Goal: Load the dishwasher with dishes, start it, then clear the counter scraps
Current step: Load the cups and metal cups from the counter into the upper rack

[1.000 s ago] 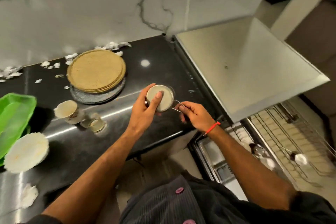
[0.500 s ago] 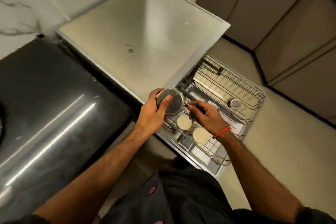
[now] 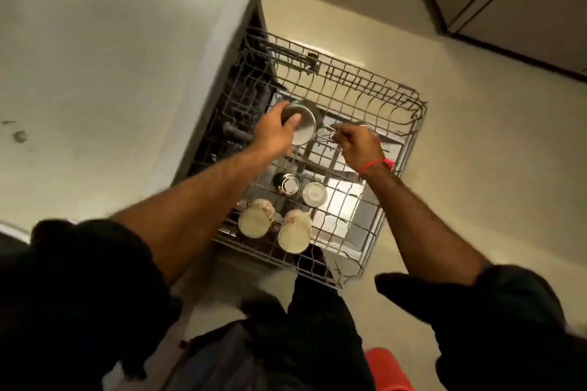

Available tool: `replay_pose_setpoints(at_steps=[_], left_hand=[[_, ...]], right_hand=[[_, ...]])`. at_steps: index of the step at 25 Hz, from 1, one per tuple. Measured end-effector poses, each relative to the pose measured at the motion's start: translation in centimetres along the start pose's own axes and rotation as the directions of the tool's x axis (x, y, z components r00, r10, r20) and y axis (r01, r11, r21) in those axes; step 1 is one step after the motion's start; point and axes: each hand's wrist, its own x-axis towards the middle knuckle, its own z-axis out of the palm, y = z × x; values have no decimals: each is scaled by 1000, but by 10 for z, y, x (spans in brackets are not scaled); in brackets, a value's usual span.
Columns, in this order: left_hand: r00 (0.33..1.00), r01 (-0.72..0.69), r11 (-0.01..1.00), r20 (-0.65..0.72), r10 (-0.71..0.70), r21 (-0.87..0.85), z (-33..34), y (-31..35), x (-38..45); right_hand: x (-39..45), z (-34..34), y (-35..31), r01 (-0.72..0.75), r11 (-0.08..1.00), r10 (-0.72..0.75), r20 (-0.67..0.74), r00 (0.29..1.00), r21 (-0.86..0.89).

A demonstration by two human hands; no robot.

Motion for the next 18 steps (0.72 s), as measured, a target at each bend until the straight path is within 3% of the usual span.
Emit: replay_pose_setpoints(at_steps=[4, 7, 9, 14, 18], left_hand=[[978, 197, 979, 66, -200, 49, 28, -3, 77], [931, 327, 941, 142, -336, 88, 46, -22, 109], [923, 331, 935, 164, -348, 125, 54, -30, 116], [940, 248, 956, 201, -277, 157, 53, -31, 107], [975, 129, 981, 161, -152, 146, 28, -37, 61]], right_hand=[[85, 5, 21, -2, 911, 19, 39, 999, -411], [118, 13, 25, 7, 802, 52, 82, 995, -598], [128, 19, 30, 25, 718, 70, 108, 992, -695], [130, 22, 45, 16, 669, 107, 117, 987, -743], [114, 17, 43, 22, 734, 26, 60, 998, -678]])
